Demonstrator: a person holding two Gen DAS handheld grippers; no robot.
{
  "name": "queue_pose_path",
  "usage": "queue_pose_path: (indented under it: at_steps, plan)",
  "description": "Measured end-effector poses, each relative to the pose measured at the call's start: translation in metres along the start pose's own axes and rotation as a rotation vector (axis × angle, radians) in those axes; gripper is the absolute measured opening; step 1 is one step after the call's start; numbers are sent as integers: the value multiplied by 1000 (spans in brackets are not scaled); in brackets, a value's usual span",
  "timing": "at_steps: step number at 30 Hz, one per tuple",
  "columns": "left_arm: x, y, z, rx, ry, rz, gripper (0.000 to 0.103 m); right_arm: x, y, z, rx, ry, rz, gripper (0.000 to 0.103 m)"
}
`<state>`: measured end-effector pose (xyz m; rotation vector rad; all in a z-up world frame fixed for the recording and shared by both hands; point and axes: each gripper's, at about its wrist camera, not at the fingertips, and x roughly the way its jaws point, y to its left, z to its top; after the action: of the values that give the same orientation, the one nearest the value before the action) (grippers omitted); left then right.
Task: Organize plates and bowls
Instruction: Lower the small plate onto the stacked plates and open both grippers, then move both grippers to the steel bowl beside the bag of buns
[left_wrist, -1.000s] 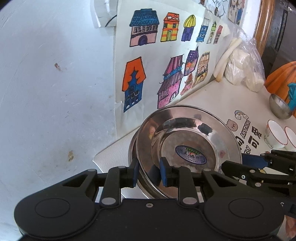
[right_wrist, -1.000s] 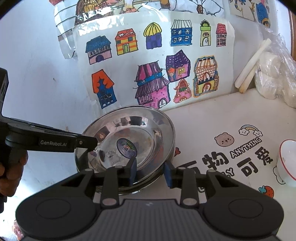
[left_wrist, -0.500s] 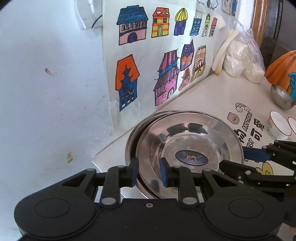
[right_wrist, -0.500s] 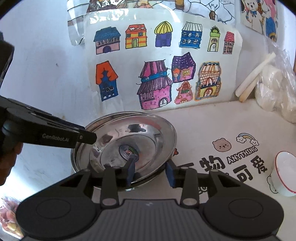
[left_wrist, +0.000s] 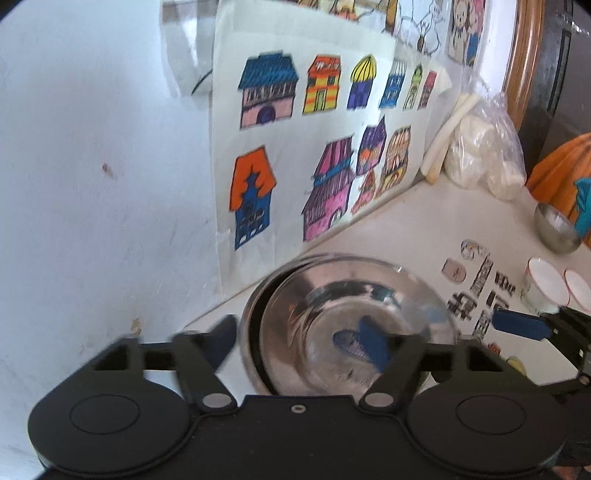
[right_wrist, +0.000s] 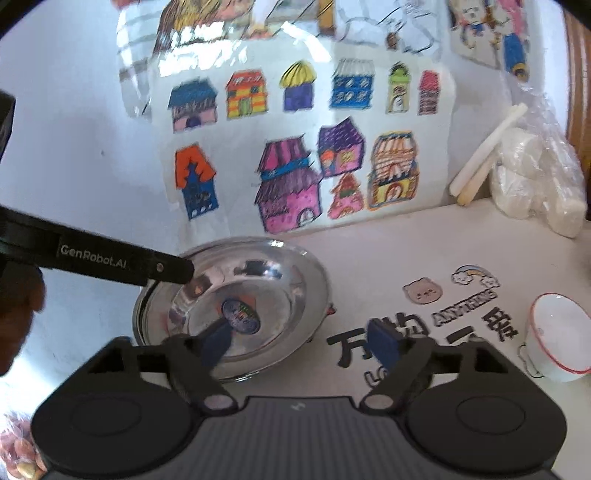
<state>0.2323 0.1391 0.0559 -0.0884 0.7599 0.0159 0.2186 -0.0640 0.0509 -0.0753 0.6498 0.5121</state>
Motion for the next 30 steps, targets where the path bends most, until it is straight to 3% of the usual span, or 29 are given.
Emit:
queue_pose_path:
  at_steps: [8,20,26,30]
  plan:
    - [1,-57,20,40,-51,-54,102,-50,-59,-4,75,-113,-79,102]
    - [32,-198,56,100,-18,-211,102,-124,-189,-25,197,-242,-358,103]
    - [63,-282,85,133,-46,-276,102,-139,-268,-39,322,-290,-505,103]
    - [95,-322,99,124,-31,-287,102,-130,-311,-44,383,-299,-553,103]
